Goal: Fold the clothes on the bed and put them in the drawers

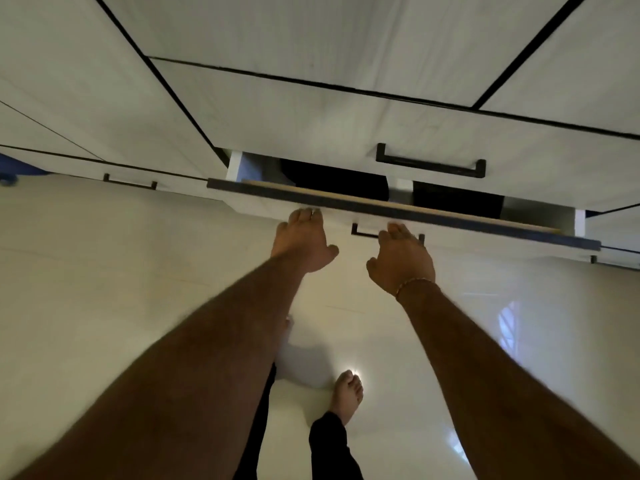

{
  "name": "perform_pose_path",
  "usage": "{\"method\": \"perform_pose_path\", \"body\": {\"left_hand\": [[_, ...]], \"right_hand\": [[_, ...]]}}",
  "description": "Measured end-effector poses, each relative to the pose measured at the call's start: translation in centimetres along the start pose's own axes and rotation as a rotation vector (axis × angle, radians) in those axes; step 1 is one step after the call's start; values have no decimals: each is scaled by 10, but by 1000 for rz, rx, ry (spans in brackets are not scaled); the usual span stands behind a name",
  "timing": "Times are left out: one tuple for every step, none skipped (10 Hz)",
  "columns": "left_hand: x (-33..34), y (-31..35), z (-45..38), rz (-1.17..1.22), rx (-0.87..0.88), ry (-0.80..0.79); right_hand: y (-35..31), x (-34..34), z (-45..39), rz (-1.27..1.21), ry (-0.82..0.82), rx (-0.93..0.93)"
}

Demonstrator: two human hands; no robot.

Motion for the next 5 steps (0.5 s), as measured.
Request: {"method": "perform_pose_path", "body": {"left_hand": [[-13, 6, -36, 179, -34, -6], [-19, 8, -52, 164, -4, -6], [-21, 3, -39, 46, 44, -5], [-37, 2, -14, -18, 126, 59], [-70, 17, 15, -70, 234, 188]], "right_hand": [[11, -9, -35, 54, -97, -10], [16, -12, -60, 36, -189, 27], [10, -16, -54, -33, -148, 40], [-4, -37, -27, -75, -3, -21], [-14, -69, 11, -143, 216, -63]]}}
Point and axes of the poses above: each hand's wrist, its own z-axis away from the middle knuckle, its own x-axis out of the palm, y = z × x, the point moved 7 cm from there along -z, towards the middle knuckle, and after that the axes turned 14 degrees about -z, right-handed, at the moved point
